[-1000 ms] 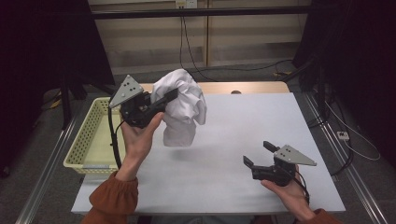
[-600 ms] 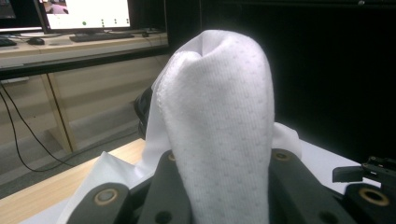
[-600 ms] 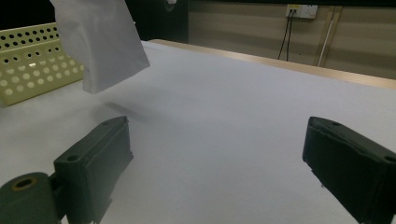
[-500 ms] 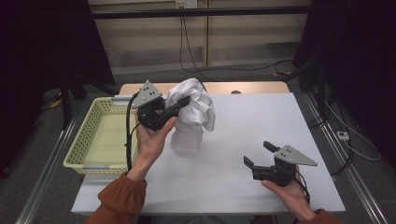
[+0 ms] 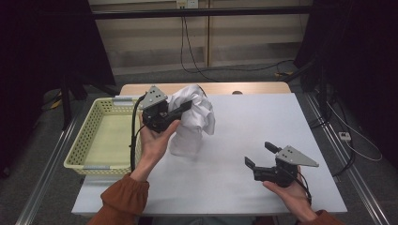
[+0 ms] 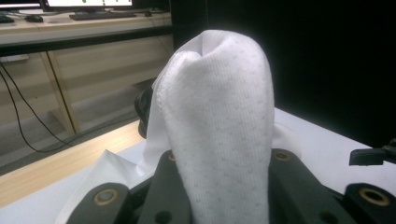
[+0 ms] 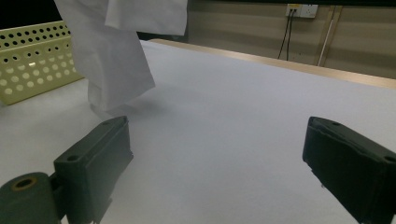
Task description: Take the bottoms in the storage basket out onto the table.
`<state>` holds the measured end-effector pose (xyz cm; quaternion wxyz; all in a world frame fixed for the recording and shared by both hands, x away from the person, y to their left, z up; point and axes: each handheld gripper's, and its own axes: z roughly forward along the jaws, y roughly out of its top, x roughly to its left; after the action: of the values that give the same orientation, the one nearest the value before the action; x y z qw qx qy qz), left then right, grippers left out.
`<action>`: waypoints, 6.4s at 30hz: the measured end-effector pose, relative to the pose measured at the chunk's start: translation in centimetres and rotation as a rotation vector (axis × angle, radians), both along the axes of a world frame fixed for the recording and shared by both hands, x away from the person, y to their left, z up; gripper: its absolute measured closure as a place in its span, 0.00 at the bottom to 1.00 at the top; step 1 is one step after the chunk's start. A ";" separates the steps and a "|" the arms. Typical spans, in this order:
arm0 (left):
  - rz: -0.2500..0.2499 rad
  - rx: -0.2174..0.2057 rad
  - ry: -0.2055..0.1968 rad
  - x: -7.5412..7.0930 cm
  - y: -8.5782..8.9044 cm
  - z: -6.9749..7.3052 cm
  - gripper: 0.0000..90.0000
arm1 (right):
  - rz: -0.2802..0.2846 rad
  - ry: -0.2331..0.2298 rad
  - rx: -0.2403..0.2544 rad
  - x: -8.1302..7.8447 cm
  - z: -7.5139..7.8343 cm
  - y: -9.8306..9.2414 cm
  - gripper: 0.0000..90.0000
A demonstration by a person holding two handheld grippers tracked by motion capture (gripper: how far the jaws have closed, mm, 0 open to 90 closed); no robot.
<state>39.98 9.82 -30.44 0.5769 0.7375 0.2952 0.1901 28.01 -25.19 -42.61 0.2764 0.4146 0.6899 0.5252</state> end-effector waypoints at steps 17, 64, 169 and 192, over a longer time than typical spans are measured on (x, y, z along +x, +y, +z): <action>0.002 0.052 0.055 1.0 -0.8 -2.1 0.88 | 0.001 0.002 0.002 0.0 0.0 0.0 0.08; -0.021 0.238 0.212 3.2 -3.1 -7.9 0.85 | 0.001 0.003 0.007 -0.1 0.0 0.0 0.08; -0.054 0.242 0.155 3.5 -4.4 -10.8 0.06 | -0.004 0.006 0.009 0.0 -0.1 -0.3 0.08; 0.031 0.224 0.062 1.3 -2.7 -7.3 0.07 | -0.007 0.006 0.004 -0.1 0.0 -0.2 0.08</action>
<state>41.27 7.17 -37.74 0.4783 0.7983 0.3011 0.2082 27.94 -25.44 -42.64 0.2752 0.4193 0.6881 0.5244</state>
